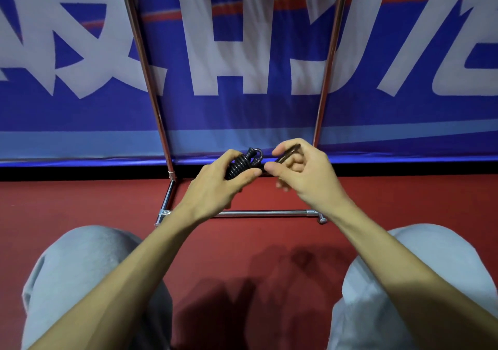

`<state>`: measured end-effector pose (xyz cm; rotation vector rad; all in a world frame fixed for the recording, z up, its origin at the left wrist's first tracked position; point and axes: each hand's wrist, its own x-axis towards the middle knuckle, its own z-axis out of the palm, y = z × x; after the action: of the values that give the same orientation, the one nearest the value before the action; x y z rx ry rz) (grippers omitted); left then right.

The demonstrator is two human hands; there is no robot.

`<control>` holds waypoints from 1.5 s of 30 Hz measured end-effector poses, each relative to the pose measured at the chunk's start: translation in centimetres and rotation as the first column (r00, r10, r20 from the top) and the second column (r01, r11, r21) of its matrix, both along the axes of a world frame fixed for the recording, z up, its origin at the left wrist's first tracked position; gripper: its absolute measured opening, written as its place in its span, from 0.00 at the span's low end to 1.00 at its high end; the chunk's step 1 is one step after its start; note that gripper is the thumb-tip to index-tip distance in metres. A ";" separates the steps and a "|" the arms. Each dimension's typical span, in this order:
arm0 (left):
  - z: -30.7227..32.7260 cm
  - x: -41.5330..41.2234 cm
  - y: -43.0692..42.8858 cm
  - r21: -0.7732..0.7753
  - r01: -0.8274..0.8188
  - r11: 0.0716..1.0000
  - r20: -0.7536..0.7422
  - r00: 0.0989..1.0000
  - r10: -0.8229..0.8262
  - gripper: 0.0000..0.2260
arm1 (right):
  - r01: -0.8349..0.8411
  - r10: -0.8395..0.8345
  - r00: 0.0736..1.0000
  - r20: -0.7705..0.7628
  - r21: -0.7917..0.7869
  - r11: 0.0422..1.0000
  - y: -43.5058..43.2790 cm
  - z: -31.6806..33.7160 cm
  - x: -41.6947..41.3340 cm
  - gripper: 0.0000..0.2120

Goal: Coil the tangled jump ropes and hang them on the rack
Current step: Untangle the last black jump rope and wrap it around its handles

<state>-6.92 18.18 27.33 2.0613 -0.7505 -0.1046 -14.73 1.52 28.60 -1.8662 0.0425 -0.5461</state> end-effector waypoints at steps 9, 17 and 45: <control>0.1 -2.0 -1.3 -0.194 0.161 0.968 -0.283 0.935 -0.212 0.10 | 0.313 -0.229 0.915 0.332 -0.226 0.923 -0.6 0.1 0.7 0.07; 0.0 -1.9 -1.7 -0.234 0.121 0.965 -0.331 0.923 -0.196 0.12 | 0.146 -0.139 0.988 0.065 -0.113 0.983 -0.7 0.2 0.9 0.17; -0.6 -0.2 -0.6 -0.036 -0.044 0.998 0.055 0.997 0.046 0.10 | -0.095 0.174 0.980 -0.100 0.532 0.841 -1.3 1.9 0.4 0.11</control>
<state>-7.12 17.57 26.73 2.0541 -0.7350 -0.0090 -14.28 0.22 30.47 -1.3507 0.1420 -0.2601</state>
